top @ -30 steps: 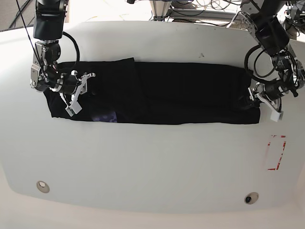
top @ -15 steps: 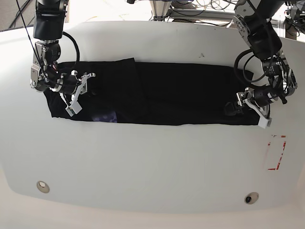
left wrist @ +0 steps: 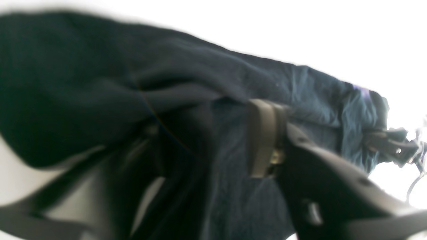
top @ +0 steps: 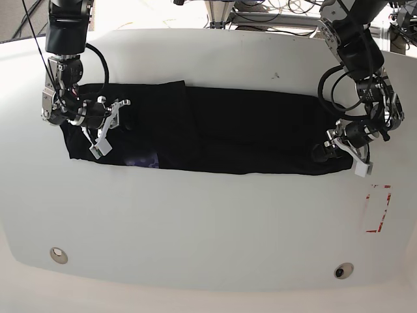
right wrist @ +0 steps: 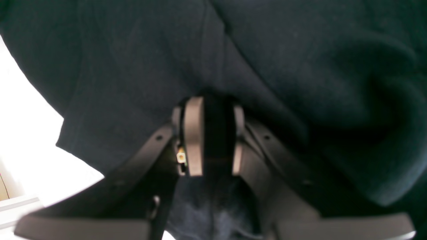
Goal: Layout the t-shirt on the table in an organized manner, then fold the t-shirt properly
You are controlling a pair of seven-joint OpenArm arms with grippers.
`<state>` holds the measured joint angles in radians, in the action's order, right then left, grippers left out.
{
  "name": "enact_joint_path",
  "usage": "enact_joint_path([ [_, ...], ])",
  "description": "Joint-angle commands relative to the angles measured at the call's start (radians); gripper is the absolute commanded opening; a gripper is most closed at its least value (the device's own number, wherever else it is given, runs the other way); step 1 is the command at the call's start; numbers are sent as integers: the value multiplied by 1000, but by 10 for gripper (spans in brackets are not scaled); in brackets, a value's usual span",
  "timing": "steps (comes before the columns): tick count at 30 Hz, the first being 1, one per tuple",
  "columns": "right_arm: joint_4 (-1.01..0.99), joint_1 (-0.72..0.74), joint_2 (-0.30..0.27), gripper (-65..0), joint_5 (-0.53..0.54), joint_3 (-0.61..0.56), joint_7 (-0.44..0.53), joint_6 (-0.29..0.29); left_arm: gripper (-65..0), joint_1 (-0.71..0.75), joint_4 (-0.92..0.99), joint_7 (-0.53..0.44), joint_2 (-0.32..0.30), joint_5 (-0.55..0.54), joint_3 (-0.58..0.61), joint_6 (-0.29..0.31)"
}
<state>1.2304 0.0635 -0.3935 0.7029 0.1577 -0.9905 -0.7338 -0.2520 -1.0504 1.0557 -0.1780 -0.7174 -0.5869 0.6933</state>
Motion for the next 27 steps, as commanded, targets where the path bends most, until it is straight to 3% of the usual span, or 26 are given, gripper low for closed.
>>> enact_joint_path([
  [1, -11, -11, 0, -520, -105, -8, -72, 36, -531, -20, -14, -38, -15, -23, -2, 5],
  [15, -11, -11, 0, -520, -105, -8, -72, 36, -556, -19, -34, -58, -25, -23, 9, 5],
  [27, -11, -11, 0, -520, -105, -8, -72, 36, -556, 102, -348, -10, -101, -23, 247, 5],
])
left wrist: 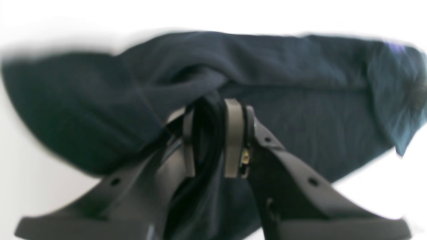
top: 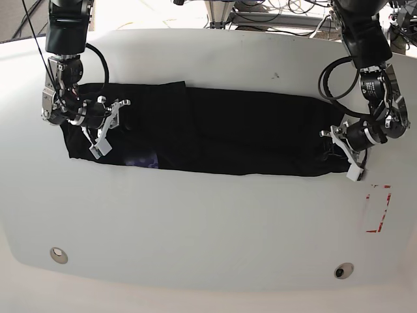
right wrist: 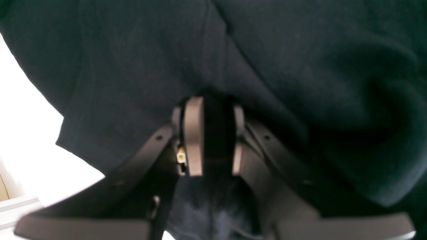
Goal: Layout the t-shirt on the table in an organized manner, then fold the t-shirt properly
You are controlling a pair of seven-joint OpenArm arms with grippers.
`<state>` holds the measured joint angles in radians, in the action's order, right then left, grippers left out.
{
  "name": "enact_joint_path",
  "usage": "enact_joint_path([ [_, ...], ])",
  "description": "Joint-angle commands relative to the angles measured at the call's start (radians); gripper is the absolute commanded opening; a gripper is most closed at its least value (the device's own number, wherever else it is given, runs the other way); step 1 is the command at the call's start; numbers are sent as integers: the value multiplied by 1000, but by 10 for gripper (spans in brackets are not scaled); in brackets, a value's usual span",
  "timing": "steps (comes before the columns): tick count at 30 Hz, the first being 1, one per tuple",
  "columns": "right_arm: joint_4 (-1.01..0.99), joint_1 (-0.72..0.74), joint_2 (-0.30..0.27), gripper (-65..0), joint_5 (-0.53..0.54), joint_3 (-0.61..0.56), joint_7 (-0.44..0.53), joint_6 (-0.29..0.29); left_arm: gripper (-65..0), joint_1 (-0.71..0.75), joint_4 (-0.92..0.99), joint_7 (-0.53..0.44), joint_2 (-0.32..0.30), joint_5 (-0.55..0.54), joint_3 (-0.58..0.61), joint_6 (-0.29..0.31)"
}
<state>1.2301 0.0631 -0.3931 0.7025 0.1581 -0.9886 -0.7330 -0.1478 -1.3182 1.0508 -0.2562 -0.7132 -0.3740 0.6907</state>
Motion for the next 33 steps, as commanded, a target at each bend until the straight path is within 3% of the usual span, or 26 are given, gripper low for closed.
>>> enact_joint_path([
  [1, -11, -10, 0, -520, -105, -9, -74, 35, -556, 4, -97, -5, -25, -27, 46, 7],
  [11, -11, -10, 0, -520, -105, -9, -74, 35, -556, 37, -248, -4, -45, -26, 224, 7],
  [17, -11, -10, 0, -520, -105, -9, -74, 35, -556, 27, -288, -5, -39, -35, 329, -85],
  [26, -11, -10, 0, -520, -105, -9, -74, 35, -556, -14, -280, -5, 71, -26, 353, -151],
  [33, -11, -10, 0, -520, -105, -9, -74, 35, -549, -20, -269, -2, 110, -35, 353, -151],
])
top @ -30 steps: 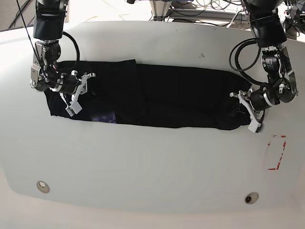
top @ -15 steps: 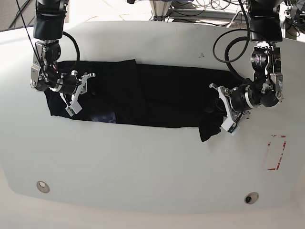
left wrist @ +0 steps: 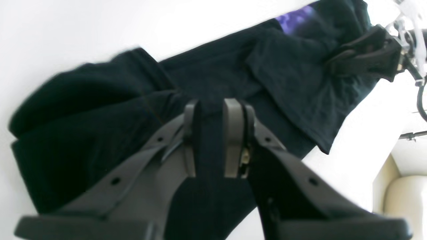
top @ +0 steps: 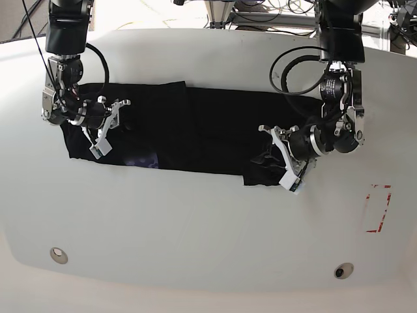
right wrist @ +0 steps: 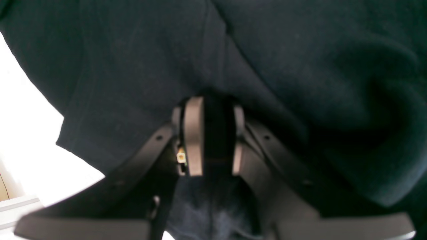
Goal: Layout the t-shirt on the table in an organized manner, then fold the t-shirt properly
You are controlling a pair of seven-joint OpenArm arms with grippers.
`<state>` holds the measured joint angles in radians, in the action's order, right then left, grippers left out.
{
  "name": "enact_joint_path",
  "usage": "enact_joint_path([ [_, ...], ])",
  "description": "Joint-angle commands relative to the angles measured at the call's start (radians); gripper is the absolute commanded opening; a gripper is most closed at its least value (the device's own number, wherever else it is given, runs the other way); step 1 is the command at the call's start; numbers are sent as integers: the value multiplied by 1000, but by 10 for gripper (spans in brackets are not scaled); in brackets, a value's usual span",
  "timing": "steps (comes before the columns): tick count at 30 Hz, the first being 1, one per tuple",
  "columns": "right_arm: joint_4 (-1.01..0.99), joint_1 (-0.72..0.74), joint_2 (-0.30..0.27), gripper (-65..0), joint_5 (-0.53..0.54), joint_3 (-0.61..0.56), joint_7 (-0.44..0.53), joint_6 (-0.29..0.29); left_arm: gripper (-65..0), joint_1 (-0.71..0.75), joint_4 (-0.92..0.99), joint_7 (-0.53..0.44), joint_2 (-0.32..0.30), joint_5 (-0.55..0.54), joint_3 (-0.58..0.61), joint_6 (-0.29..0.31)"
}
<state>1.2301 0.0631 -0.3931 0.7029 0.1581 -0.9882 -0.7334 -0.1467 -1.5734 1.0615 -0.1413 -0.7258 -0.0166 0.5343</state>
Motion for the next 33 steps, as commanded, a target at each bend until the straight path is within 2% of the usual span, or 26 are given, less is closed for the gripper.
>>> enact_joint_path([
  [1, -11, -10, 0, -520, -105, -9, -74, 35, -547, -21, -15, -13, -5, -22, -4, 5],
  [5, -11, -10, 0, -520, -104, -9, -74, 35, -508, -21, -17, -13, -8, -24, -7, 7],
  [7, -11, -10, 0, -520, -104, -9, -74, 35, -451, -18, -28, -13, -17, -24, -12, 7],
  [11, -11, -9, 0, -520, -104, -9, -74, 35, -287, 2, -71, -13, -59, -24, -64, 7],
  [14, -11, -9, 3, -520, -104, -9, -74, 35, -214, 25, -83, -13, -67, -24, -112, 7],
  [18, -11, -10, 13, -520, -104, -9, -74, 35, -204, 29, -81, -7, -113, -24, -125, 2],
  [27, -11, -10, 19, -520, -104, -9, -74, 35, -200, 31, -81, 107, -192, -16, -125, 4],
  [33, -11, -9, 21, -520, -104, -9, -74, 35, -199, 32, -75, 112, -249, -12, -124, -1],
])
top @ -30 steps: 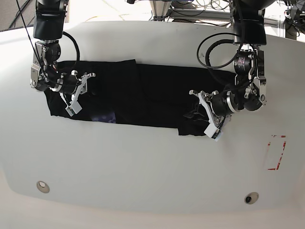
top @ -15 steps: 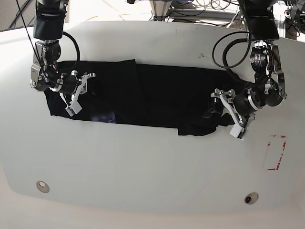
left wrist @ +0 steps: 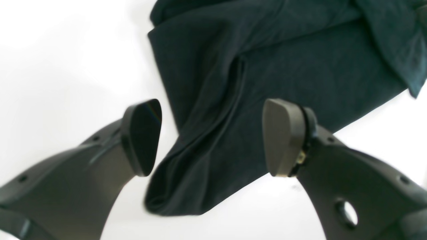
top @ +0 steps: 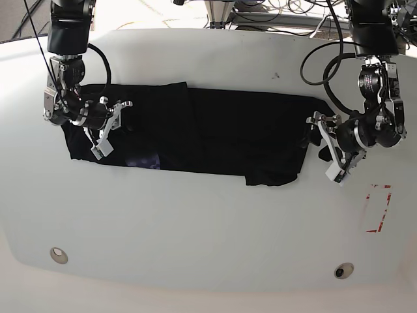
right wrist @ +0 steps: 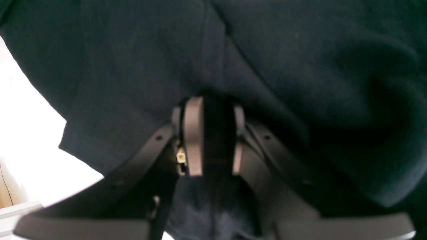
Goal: Layout the t-shirt on the table in an organized manner, then fold the t-shirt properly
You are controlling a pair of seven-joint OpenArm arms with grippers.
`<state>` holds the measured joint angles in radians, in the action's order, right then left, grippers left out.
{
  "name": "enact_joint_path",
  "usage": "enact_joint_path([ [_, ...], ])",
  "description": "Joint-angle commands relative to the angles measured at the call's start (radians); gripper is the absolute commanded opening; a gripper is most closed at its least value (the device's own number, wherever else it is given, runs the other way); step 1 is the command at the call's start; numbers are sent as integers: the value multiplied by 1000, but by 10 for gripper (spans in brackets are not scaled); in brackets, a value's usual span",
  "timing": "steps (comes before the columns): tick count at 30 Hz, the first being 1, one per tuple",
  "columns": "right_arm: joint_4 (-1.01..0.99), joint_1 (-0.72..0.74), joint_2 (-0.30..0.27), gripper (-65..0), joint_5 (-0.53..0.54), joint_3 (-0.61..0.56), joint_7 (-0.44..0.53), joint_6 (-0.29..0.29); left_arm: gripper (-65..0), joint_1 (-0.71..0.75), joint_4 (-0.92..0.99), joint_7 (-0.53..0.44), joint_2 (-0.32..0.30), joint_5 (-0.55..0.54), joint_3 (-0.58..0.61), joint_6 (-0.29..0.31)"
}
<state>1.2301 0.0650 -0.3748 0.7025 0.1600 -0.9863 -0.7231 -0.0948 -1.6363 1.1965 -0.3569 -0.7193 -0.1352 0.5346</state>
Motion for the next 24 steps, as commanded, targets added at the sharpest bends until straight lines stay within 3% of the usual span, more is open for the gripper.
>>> enact_joint_path([
  [1, -11, -11, 3, -520, -103, -10, -76, 25, -199, -20, -11, -23, -40, -18, -4, -1],
  [6, -11, -11, 3, -520, -103, -10, -76, 25, -199, -18, -11, -20, -51, 28, 10, 3],
  [11, -11, -11, 3, -520, -103, -10, -76, 25, -197, -21, -11, -20, -51, 108, 99, 6],
  [24, -11, -8, 21, -520, -103, -10, -76, 25, -197, -33, 31, -23, -43, 114, 185, -1],
])
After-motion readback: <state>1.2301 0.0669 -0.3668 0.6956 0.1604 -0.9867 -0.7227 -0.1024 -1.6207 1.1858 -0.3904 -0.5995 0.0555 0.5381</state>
